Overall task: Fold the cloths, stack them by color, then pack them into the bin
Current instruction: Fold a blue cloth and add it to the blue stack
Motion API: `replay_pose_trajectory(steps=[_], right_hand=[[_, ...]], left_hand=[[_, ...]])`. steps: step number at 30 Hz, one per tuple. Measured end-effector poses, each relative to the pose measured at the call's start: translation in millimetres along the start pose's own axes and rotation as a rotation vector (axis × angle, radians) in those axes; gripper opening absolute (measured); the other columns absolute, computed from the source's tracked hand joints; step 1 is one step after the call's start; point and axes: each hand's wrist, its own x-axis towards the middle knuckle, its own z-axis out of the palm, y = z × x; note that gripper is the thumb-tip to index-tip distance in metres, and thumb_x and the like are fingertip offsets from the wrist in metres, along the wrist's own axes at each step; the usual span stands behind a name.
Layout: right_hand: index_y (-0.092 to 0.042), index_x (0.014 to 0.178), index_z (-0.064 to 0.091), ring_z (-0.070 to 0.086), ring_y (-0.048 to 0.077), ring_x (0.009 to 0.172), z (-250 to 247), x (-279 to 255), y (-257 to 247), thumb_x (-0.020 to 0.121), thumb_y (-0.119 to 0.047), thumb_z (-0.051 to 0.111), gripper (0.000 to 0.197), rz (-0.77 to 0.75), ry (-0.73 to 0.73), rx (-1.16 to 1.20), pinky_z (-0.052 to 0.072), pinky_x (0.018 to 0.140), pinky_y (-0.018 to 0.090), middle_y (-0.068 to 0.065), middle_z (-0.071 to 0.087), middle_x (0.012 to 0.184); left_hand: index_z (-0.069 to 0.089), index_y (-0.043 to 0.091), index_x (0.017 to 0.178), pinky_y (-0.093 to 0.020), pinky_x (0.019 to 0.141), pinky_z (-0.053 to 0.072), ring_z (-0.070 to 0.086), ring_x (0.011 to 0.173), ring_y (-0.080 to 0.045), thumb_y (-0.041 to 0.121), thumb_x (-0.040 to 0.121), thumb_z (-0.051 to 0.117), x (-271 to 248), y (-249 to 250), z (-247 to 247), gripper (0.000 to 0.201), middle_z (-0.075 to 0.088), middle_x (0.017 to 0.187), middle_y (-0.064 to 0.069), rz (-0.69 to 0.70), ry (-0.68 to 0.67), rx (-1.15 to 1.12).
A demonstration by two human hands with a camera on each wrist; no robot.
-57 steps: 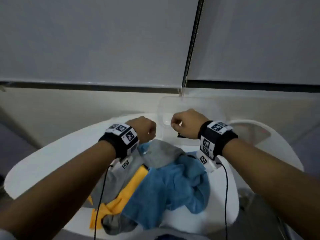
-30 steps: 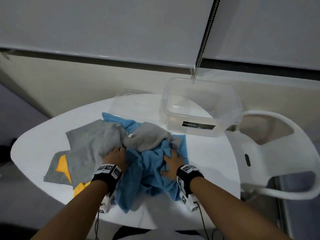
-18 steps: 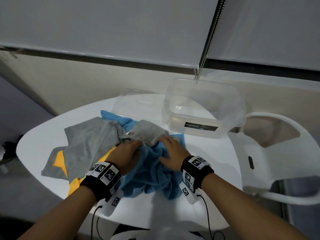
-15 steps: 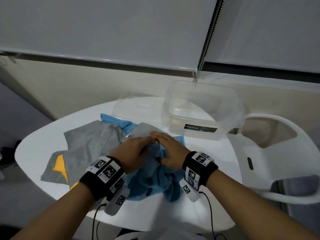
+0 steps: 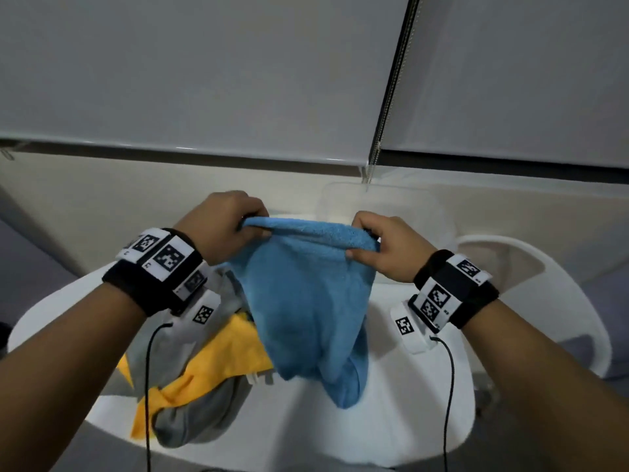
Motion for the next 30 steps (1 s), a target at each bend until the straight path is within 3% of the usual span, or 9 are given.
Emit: replay_pose_trajectory(steps=[6, 9, 12, 16, 18, 22, 24, 26, 30], right_hand=[[-0.030, 0.103, 0.053, 0.065, 0.014, 0.073, -24.3, -6.2, -15.2, 0.079, -0.032, 0.077, 0.033, 0.091, 0.015, -0.058, 0.055, 0.063, 0.033, -0.007, 0.070, 0.083], [-0.034, 0.093, 0.059, 0.057, 0.008, 0.071, -46.2, -6.4, -23.3, 0.075, -0.035, 0.080, 0.027, 0.055, 0.104, -0.170, 0.044, 0.067, 0.029, -0.012, 0.063, 0.082], [-0.026, 0.083, 0.065, 0.056, 0.004, 0.071, -70.5, -8.0, -34.6, 0.077, -0.028, 0.079, 0.015, 0.041, 0.129, -0.206, 0.042, 0.069, 0.025, -0.010, 0.063, 0.077], [-0.027, 0.067, 0.053, 0.050, 0.001, 0.059, -89.6, -10.3, -36.4, 0.075, -0.026, 0.080, 0.028, 0.047, 0.175, -0.248, 0.036, 0.057, 0.015, -0.009, 0.054, 0.064], [-0.030, 0.065, 0.048, 0.049, -0.001, 0.057, -89.3, -14.0, -27.7, 0.075, -0.023, 0.081, 0.035, 0.050, 0.182, -0.223, 0.034, 0.055, 0.014, -0.010, 0.052, 0.062], [-0.021, 0.073, 0.054, 0.050, 0.009, 0.063, -74.9, -30.5, 2.5, 0.075, -0.029, 0.083, 0.030, 0.121, 0.140, -0.097, 0.039, 0.061, 0.029, -0.001, 0.057, 0.070], [-0.017, 0.079, 0.059, 0.054, 0.009, 0.066, -66.6, -39.3, 19.2, 0.075, -0.027, 0.082, 0.025, 0.146, 0.122, 0.039, 0.043, 0.064, 0.029, -0.004, 0.061, 0.073], [-0.015, 0.082, 0.062, 0.058, 0.010, 0.070, -63.5, -44.9, 29.3, 0.076, -0.027, 0.079, 0.022, 0.144, 0.150, 0.151, 0.047, 0.067, 0.028, -0.006, 0.064, 0.075], [-0.011, 0.083, 0.064, 0.061, 0.005, 0.071, -66.4, -42.9, 30.4, 0.079, -0.024, 0.072, 0.016, 0.146, 0.255, 0.299, 0.049, 0.065, 0.017, -0.009, 0.067, 0.074]], left_hand=[[0.068, 0.018, 0.093, -0.028, 0.072, 0.037, 0.055, 0.079, -0.017, 0.026, 0.089, 0.060, 2.3, -0.1, -32.7, 0.012, 0.062, 0.083, 0.005, 0.016, 0.245, -0.065], [0.070, 0.015, 0.095, -0.027, 0.075, 0.037, 0.059, 0.083, -0.021, 0.021, 0.090, 0.064, 3.1, -1.0, -59.2, 0.009, 0.067, 0.087, -0.001, 0.042, 0.364, 0.001], [0.071, 0.014, 0.096, -0.026, 0.073, 0.037, 0.058, 0.080, -0.022, 0.026, 0.088, 0.067, 4.7, -2.4, -85.6, 0.015, 0.068, 0.087, -0.003, 0.024, 0.484, 0.024], [0.071, 0.012, 0.094, -0.024, 0.070, 0.034, 0.052, 0.078, -0.018, 0.030, 0.085, 0.070, 3.6, -10.4, -98.5, 0.020, 0.064, 0.085, -0.006, -0.005, 0.610, 0.049], [0.071, 0.012, 0.096, -0.025, 0.073, 0.034, 0.056, 0.082, -0.025, 0.029, 0.086, 0.069, 0.7, -18.6, -92.5, 0.020, 0.065, 0.089, -0.011, -0.024, 0.606, 0.068], [0.072, 0.012, 0.099, -0.031, 0.076, 0.038, 0.059, 0.085, -0.034, 0.023, 0.086, 0.063, -17.2, -41.5, -62.1, 0.019, 0.064, 0.090, -0.014, -0.053, 0.461, 0.089], [0.073, 0.014, 0.096, -0.026, 0.074, 0.039, 0.060, 0.083, -0.028, 0.015, 0.084, 0.068, -27.2, -49.9, -48.5, 0.012, 0.065, 0.089, -0.010, -0.091, 0.425, 0.038], [0.073, 0.021, 0.090, -0.010, 0.066, 0.037, 0.056, 0.072, -0.010, 0.015, 0.081, 0.073, -32.3, -57.3, -39.8, 0.010, 0.066, 0.082, -0.004, -0.176, 0.407, -0.036], [0.070, 0.024, 0.086, -0.005, 0.061, 0.036, 0.056, 0.068, -0.009, 0.028, 0.082, 0.074, -25.1, -70.7, -31.2, 0.007, 0.066, 0.078, -0.001, -0.275, 0.434, -0.134]])
